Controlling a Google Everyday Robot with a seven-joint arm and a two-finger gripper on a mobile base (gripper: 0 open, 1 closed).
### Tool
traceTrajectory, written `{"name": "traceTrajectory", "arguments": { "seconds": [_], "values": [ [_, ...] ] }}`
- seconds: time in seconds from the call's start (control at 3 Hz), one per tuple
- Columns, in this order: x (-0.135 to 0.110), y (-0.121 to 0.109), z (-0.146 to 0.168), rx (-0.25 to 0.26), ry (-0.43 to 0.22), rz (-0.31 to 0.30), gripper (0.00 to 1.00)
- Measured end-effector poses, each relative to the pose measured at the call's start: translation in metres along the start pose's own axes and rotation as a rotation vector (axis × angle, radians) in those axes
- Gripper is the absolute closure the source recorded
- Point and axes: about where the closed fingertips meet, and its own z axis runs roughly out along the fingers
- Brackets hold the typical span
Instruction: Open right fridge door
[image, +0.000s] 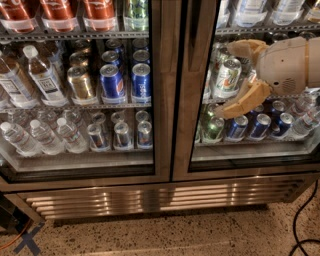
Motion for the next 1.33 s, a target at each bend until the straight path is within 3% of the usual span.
{"name": "traceTrajectory", "arguments": {
  "seconds": [0.33,1.33],
  "values": [
    [-0.0340,-0.0075,0.0146,-0.018,-0.094,-0.080,0.00],
    [-0.0428,0.0002,0.0129,-0.028,-0.143,-0.091,0.00]
  ]
}}
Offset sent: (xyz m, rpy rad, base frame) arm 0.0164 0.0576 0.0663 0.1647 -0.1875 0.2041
